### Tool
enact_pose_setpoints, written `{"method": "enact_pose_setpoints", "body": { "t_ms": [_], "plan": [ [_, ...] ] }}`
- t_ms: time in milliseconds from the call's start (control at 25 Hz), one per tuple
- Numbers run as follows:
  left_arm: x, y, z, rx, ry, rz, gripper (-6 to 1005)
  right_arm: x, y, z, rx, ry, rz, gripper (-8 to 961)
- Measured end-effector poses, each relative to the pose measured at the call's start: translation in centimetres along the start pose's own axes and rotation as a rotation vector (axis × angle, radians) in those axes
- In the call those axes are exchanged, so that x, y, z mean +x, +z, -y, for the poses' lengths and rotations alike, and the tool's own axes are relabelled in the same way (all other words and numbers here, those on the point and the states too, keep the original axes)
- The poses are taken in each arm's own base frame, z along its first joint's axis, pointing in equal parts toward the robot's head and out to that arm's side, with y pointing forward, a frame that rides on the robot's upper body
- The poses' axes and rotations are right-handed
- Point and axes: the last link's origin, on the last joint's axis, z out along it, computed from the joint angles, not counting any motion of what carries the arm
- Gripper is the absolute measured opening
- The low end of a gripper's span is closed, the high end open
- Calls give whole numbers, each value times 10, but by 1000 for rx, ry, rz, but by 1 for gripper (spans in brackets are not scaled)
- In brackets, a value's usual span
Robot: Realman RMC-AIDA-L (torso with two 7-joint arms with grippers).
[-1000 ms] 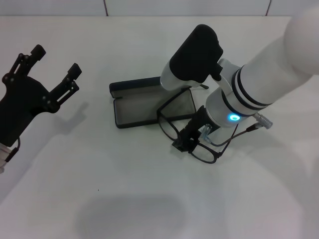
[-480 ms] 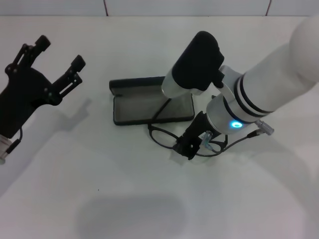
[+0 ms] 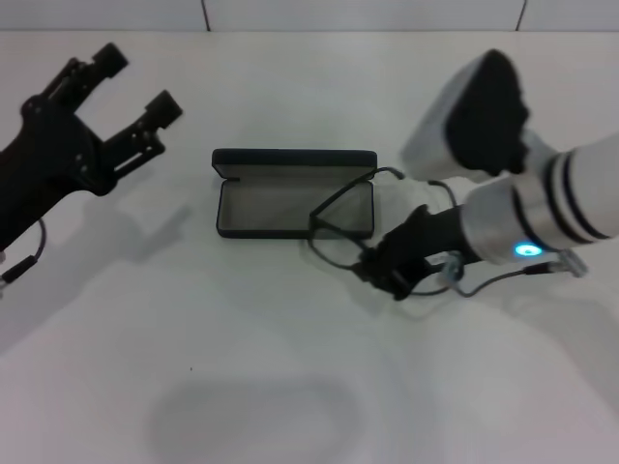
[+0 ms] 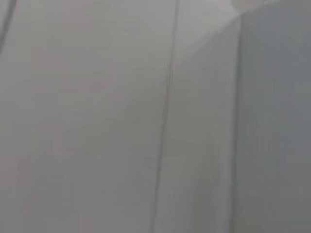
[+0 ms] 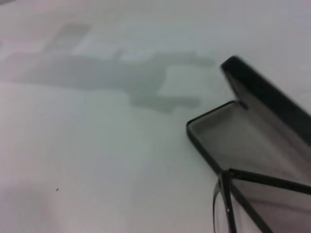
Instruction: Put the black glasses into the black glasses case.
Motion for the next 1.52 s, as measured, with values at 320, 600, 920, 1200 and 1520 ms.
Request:
{"method": "enact_pose_setpoints", "body": {
  "t_ms": [320, 600, 920, 1200, 1520],
  "plan": [
    [14, 23, 2, -108, -176, 5, 887, 19, -27, 7, -66, -70, 174, 113],
    [36, 69, -2, -378, -455, 110, 887, 40, -46, -3, -197, -301, 333, 113],
    [29, 92, -26, -550, -658, 265, 874, 74, -71, -7, -195, -509, 651, 113],
    [16, 83, -44, -543, -708, 219, 870, 93, -81, 1, -142, -536, 827, 113],
    [10, 91, -54, -585, -695, 251, 864, 85, -72, 1, -135, -582, 835, 113]
  ]
}}
